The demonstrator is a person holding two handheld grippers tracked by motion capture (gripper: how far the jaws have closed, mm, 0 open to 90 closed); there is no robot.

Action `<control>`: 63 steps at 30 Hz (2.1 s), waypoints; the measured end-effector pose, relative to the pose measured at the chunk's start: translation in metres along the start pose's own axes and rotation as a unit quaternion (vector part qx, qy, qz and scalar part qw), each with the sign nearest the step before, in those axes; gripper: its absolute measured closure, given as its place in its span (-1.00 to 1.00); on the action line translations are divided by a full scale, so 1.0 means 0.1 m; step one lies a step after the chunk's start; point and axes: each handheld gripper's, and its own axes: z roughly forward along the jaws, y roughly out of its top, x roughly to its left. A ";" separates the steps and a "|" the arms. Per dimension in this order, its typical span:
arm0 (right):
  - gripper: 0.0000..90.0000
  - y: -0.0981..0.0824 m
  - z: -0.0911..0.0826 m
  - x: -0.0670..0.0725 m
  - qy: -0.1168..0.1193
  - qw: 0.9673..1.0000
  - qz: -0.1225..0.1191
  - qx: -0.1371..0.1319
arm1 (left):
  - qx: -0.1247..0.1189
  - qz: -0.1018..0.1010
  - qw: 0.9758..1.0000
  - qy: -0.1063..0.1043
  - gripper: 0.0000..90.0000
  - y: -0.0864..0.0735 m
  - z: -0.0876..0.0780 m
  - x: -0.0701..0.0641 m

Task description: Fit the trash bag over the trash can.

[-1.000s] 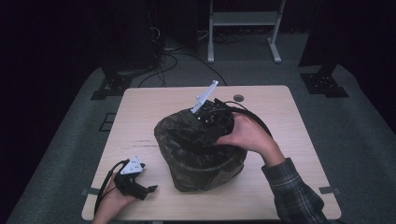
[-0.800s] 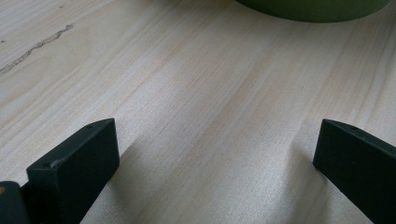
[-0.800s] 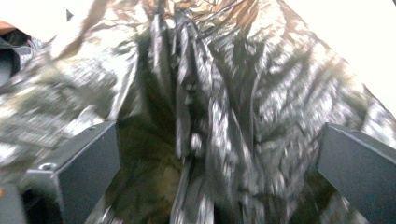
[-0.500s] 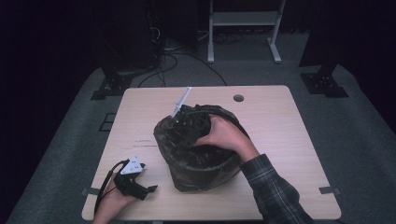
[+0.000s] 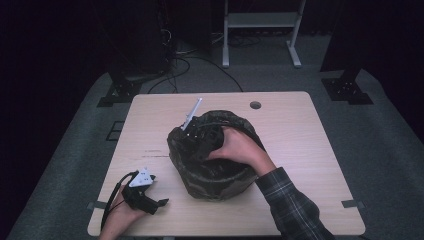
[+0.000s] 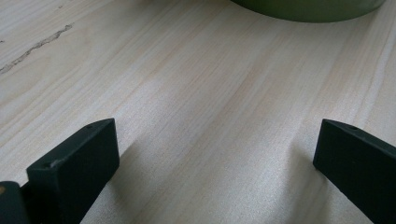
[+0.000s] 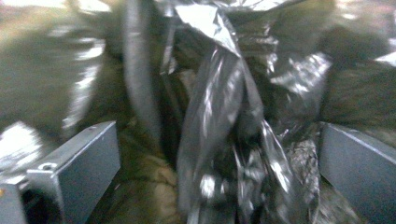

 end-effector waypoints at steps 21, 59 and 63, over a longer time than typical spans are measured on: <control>-1.00 -0.12 0.05 0.34 0.045 0.998 -0.036 0.022 | 0.000 0.000 1.000 0.000 -1.00 0.00 0.00 0.00; -1.00 -0.67 -0.55 -0.02 -0.042 0.998 0.042 0.020 | 0.000 -0.002 1.000 0.001 -1.00 0.00 0.00 -0.01; -1.00 -0.72 -0.50 -0.02 -0.044 0.998 0.044 0.029 | 0.000 -0.002 1.000 0.001 -1.00 0.00 0.00 -0.01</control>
